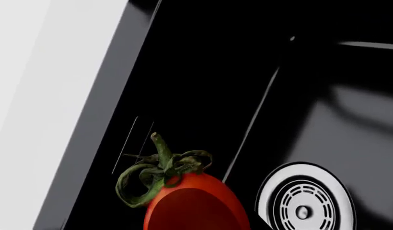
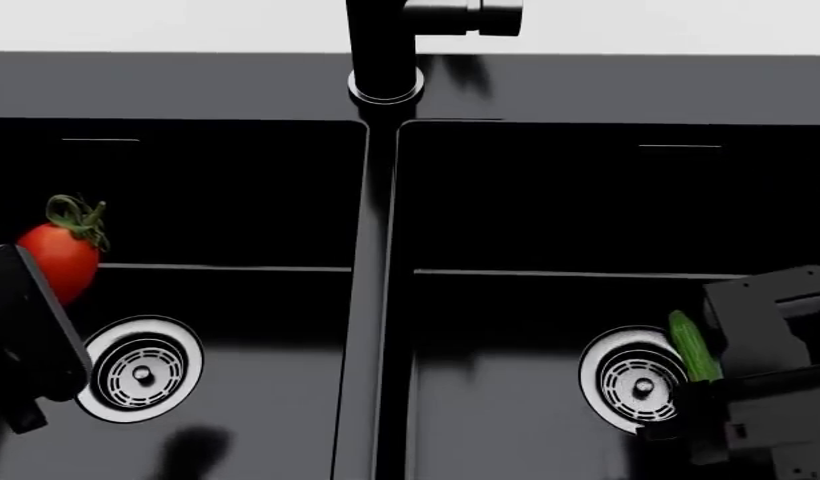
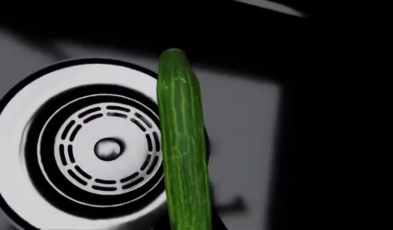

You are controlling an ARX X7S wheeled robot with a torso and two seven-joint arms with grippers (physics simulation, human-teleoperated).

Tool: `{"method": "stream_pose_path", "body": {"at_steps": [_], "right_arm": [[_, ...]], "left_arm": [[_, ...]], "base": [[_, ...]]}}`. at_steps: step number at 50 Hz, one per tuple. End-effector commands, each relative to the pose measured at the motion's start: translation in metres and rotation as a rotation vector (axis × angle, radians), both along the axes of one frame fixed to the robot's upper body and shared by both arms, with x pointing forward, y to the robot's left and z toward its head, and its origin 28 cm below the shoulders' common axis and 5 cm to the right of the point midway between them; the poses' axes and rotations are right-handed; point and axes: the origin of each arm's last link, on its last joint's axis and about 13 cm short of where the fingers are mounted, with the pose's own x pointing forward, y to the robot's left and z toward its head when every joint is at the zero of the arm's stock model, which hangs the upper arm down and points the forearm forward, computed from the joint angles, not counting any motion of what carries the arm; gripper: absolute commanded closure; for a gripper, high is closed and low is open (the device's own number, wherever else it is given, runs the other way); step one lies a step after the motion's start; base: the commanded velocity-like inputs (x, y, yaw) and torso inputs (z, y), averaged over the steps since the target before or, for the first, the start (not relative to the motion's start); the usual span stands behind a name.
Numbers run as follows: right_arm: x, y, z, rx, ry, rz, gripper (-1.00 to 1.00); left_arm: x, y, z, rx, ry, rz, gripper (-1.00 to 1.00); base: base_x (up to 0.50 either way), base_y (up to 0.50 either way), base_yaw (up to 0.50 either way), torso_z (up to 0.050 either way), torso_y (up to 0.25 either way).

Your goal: Pick the vegetables from the sink and place them on the cutting board.

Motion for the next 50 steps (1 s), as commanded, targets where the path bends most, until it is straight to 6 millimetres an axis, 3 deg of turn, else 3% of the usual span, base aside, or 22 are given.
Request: {"method": "stream_pose_path", "body": {"at_steps": [1, 10, 13, 17, 18, 20, 21, 28, 37, 50], "right_arm": [[-0.025, -0.015, -0.033, -0.171, 0.186, -0.007, 1.0], [-0.018, -0.015, -0.029, -0.238, 0.106, 0.037, 1.0], [-0.006, -0.017, -0.014, -0.242, -0.034, 0.049, 1.0], [-0.002, -0.022, -0.003, -0.26, -0.095, 0.068, 1.0], [-0.014, -0.031, -0.007, -0.255, -0.047, 0.015, 1.0], [-0.022, -0.028, 0.007, -0.257, -0.073, 0.023, 1.0], [-0.02, -0.02, 0.02, -0.266, -0.138, 0.066, 1.0], [-0.041, -0.015, 0.048, -0.285, -0.196, 0.071, 1.0], [-0.063, 0.006, 0.088, -0.316, -0.274, 0.145, 1.0], [-0.1, 0.012, 0.115, -0.292, -0.482, 0.136, 1.0]], "left_arm": [[0.002, -0.001, -0.001, -0.021, -0.008, 0.006, 1.0], [0.006, 0.0, -0.004, -0.036, -0.032, 0.014, 1.0], [0.009, -0.002, -0.006, -0.168, 0.005, 0.058, 1.0], [0.019, -0.001, -0.009, -0.254, -0.046, 0.047, 1.0], [0.021, -0.001, -0.01, -0.293, -0.057, 0.038, 1.0], [0.023, -0.001, -0.014, -0.298, -0.062, 0.019, 1.0], [0.023, -0.001, -0.015, -0.301, -0.06, 0.009, 1.0], [0.025, 0.0, -0.024, -0.352, -0.071, 0.007, 1.0], [0.021, 0.004, -0.029, -0.392, -0.091, 0.022, 1.0], [0.017, -0.005, -0.023, -0.434, -0.162, 0.074, 1.0]], "base": [[0.0, 0.0, 0.0, 0.0, 0.0], [0.0, 0.0, 0.0, 0.0, -0.006], [0.01, 0.0, 0.0, 0.0, -0.011], [0.01, 0.0, 0.0, 0.0, -0.008], [0.0, 0.0, 0.0, 0.0, 0.0], [0.0, 0.0, 0.0, 0.0, 0.0], [0.0, 0.0, 0.0, 0.0, 0.0], [0.0, 0.0, 0.0, 0.0, 0.143], [0.0, 0.0, 0.0, 0.0, 0.25], [0.0, 0.0, 0.0, 0.0, 0.25]]}}
